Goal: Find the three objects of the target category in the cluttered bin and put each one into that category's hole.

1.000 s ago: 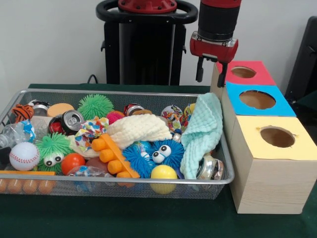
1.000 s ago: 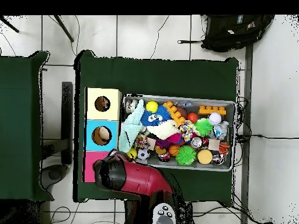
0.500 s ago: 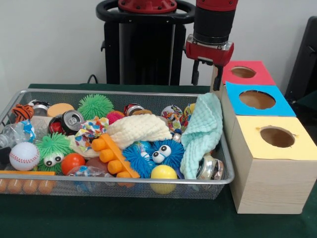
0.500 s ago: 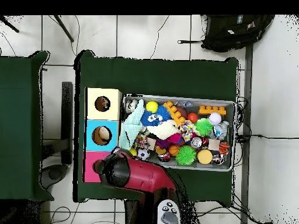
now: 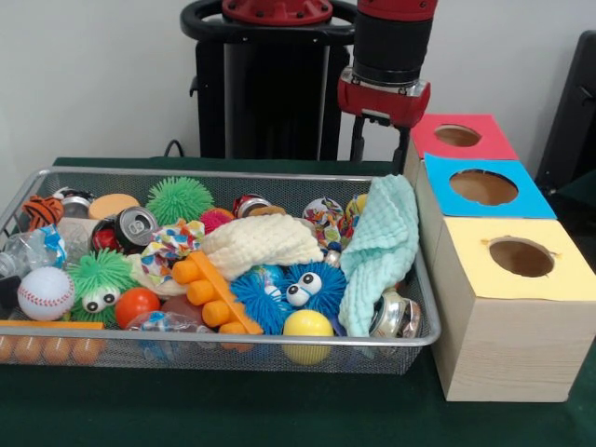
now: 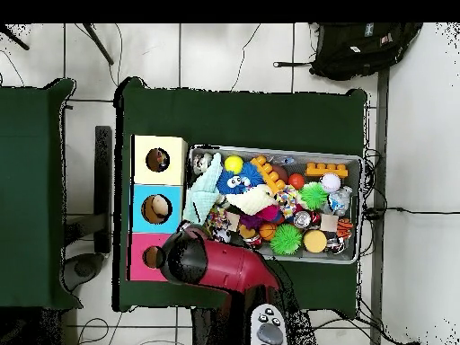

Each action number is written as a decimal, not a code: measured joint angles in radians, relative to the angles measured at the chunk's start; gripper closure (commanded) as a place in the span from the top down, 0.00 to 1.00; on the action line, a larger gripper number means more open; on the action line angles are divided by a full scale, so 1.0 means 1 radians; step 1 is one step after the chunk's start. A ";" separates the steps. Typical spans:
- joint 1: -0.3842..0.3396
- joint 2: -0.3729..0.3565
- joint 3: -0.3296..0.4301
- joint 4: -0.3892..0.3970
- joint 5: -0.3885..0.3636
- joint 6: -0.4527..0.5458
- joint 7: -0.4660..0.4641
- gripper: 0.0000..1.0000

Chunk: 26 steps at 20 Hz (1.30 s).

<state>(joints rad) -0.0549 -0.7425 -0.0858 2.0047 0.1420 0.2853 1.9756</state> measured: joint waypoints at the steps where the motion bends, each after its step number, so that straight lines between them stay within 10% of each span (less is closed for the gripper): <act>1: 0.000 0.000 0.000 -0.001 0.000 0.000 0.000 1.00; 26: -0.017 -0.001 0.002 -0.001 -0.067 0.000 0.000 1.00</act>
<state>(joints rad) -0.0719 -0.7438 -0.0837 2.0041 0.0750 0.2855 1.9756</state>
